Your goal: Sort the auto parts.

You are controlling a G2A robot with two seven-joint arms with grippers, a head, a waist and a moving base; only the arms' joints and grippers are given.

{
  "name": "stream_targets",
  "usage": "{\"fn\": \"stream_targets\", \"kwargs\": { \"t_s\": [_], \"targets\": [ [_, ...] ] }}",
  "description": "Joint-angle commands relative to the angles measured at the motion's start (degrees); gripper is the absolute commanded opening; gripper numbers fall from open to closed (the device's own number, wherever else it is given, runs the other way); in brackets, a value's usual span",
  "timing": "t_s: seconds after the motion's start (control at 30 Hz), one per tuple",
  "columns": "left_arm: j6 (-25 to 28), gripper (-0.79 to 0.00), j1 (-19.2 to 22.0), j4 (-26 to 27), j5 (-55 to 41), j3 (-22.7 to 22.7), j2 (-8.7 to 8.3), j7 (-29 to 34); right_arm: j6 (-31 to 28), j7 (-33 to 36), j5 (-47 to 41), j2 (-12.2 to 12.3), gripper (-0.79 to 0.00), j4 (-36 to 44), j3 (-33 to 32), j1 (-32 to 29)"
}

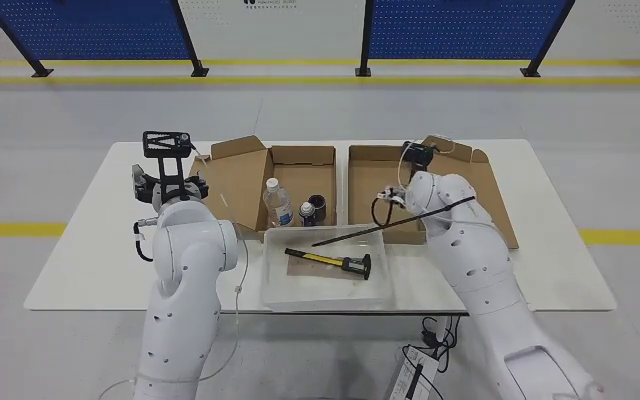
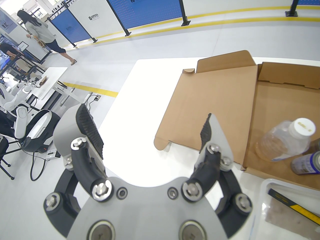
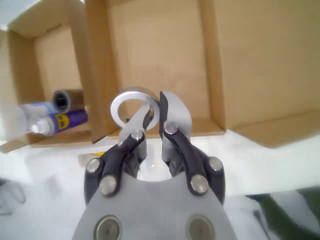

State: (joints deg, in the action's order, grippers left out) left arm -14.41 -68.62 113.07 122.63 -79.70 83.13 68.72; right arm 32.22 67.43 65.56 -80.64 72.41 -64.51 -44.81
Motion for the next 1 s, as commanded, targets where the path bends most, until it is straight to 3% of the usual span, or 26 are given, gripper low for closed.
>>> {"fn": "stream_targets", "kwargs": {
  "t_s": [0.0, 0.37, 0.97],
  "targets": [
    [0.00, 0.000, 0.00, 0.00, 0.00, 0.00, 0.00, 0.00, -0.80, -0.11, -0.50, -0.34, -0.785, -4.06, 0.77, 1.65],
    [0.00, 0.000, 0.00, 0.00, 0.00, 0.00, 0.00, 0.00, -5.15, -2.18, -4.29, -3.13, -0.785, -20.83, 6.33, 7.95],
    [0.00, 0.000, 0.00, 0.00, 0.00, 0.00, 0.00, 0.00, -9.54, -5.13, -9.70, -7.29, -0.785, -35.15, 11.42, 13.56]
  ]
}}
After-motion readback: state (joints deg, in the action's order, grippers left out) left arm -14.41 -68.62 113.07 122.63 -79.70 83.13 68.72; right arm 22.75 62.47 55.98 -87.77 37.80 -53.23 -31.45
